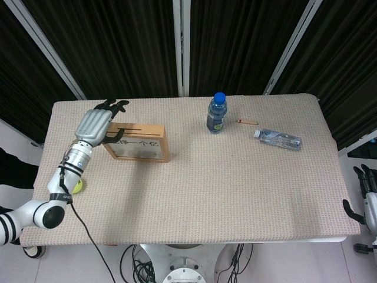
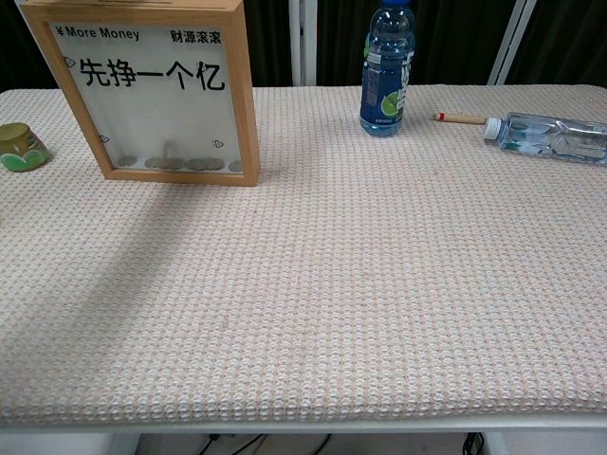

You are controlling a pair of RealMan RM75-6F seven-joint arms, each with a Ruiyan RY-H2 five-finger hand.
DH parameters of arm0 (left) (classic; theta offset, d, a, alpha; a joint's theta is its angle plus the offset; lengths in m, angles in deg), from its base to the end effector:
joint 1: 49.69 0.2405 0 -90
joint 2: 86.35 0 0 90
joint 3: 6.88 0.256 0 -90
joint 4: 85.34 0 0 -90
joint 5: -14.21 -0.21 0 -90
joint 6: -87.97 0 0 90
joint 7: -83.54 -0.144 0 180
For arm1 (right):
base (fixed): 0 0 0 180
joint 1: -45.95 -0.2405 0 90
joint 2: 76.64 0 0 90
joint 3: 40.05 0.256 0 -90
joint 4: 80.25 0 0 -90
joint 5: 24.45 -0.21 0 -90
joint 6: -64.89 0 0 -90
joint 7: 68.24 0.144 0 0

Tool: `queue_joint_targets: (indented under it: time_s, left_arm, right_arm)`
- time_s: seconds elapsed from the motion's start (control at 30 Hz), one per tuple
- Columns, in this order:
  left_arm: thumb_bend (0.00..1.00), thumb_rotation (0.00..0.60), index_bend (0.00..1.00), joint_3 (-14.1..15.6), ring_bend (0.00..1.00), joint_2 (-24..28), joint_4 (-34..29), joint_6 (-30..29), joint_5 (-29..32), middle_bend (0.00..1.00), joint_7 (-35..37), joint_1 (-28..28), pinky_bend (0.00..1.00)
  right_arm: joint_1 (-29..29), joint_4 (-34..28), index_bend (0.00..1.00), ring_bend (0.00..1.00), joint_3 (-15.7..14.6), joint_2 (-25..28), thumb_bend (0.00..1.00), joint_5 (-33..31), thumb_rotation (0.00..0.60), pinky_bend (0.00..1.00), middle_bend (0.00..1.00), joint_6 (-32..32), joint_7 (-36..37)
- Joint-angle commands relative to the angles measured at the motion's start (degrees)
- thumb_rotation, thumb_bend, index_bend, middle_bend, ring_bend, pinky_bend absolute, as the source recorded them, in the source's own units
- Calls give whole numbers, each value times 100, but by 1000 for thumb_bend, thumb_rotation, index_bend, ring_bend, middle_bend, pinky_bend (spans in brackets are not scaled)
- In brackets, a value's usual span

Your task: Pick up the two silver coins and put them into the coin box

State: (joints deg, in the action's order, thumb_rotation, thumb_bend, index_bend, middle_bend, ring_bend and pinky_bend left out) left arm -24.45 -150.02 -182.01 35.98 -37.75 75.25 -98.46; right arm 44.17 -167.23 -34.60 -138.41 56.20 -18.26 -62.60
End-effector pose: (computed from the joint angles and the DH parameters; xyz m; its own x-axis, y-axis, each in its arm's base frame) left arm -0.1155 0.4007 0.1332 0.2893 0.1519 0.9451 0.9310 -0.2742 -0.2409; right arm -0.3512 -0.1729 0.1921 0.4156 0.0065 0.9095 -0.9009 0.1402 0.4107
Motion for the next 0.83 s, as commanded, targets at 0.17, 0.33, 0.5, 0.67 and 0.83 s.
queue_joint_targets:
  time_s: [0.17,0.33,0.5,0.67,0.83]
  left_arm:
    - [381,600,265,485,81,318,-651,-1902,-1995,230,-426,938,189]
    - [329,600,299,1388,81,328,-543,-3406,-3360,235,-593,2129,192]
    - [314,600,245,1984,74,-24,226,-4261,-3882,205,-511,3044,178]
    - [313,600,198,2224,30,-365,876,-4357,-3596,145,41,3648,136]
    - [313,600,188,2198,24,-495,1303,-4188,-3357,137,549,3888,126]
  right_arm:
    - [20,-14,0,0,-10,1,300,164,600,0,0,-173,-36]
    - [46,41,0,0,-47,-23,300,265,600,0,0,-267,-100]
    - [82,51,0,0,-99,-70,299,349,600,0,0,-354,-257]
    - [118,88,0,0,-191,-169,299,386,600,0,0,-328,-321]
    - [130,214,0,0,-212,-278,299,448,600,0,0,-381,-333]
